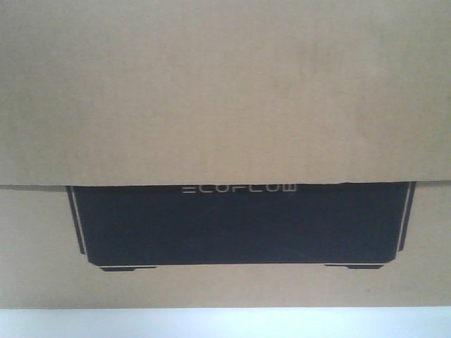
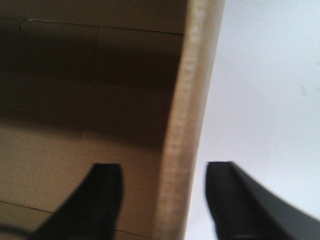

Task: Grab box from left shelf to table start
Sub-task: 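Open both grippers to release the box walls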

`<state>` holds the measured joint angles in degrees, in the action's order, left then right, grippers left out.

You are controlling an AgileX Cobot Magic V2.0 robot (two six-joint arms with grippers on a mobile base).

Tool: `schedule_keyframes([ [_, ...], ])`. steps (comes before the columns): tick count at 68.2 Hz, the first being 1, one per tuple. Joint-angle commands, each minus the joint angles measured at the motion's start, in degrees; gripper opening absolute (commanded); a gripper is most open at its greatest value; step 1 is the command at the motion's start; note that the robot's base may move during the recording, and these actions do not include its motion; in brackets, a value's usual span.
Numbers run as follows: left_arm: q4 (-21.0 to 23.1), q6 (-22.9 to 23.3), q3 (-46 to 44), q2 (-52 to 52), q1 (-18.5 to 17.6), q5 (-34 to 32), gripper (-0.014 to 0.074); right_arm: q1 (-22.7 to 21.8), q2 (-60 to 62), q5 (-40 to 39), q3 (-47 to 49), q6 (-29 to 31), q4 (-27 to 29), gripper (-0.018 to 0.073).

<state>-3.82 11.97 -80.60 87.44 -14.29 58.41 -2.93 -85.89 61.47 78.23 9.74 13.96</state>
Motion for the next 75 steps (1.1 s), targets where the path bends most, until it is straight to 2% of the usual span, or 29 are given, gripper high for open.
schedule_keyframes([
  [1,1.9,0.4,-1.4,-1.3,-0.2,-2.0,0.0575,0.1,2.4,-1.7,2.2,0.4,-2.4,0.0631],
  [17,1.5,0.4,-2.2,-1.3,-0.2,-1.7,0.0569,0.1,2.8,-0.5,2.3,-0.3,-7.3,0.0626],
  [31,2.0,-1.2,-6.6,-3.2,-0.2,1.4,0.0569,0.1,5.5,-0.5,3.7,-0.7,-7.3,0.0626],
  [45,2.4,-2.4,-9.3,-12.7,-0.2,1.3,0.0569,0.1,10.6,2.5,9.0,-2.1,-7.1,0.0622],
  [49,3.0,-2.5,-9.3,-16.8,-0.2,1.3,0.0568,0.1,12.6,3.4,9.9,-2.2,-7.1,0.0593],
  [54,3.0,-2.7,-8.9,-21.5,-0.2,1.3,0.0549,0.1,15.5,4.0,10.1,-2.2,-7.1,0.0487],
  [57,2.0,-2.7,-8.2,-23.8,-0.2,0.7,0.0520,0.1,16.8,4.6,10.1,-2.2,-7.1,0.0412],
  [59,1.1,-2.7,-7.5,-26.3,-0.2,0.0,0.0492,0.1,17.9,5.1,10.1,-2.2,-7.1,0.0325],
  [67,-1.8,-2.7,-2.1,-33.7,-0.2,-4.8,0.0308,0.1,22.0,4.8,8.7,-2.2,-7.2,0.0035],
  [71,-3.2,-2.7,2.3,-37.7,-0.2,-6.6,0.0195,0.1,24.7,3.4,6.5,-2.2,-7.3,0.0074],
  [75,-4.3,-2.7,7.2,-41.1,-0.2,-8.6,0.0055,0.1,27.4,1.1,3.4,-2.2,-7.3,0.0076],
])
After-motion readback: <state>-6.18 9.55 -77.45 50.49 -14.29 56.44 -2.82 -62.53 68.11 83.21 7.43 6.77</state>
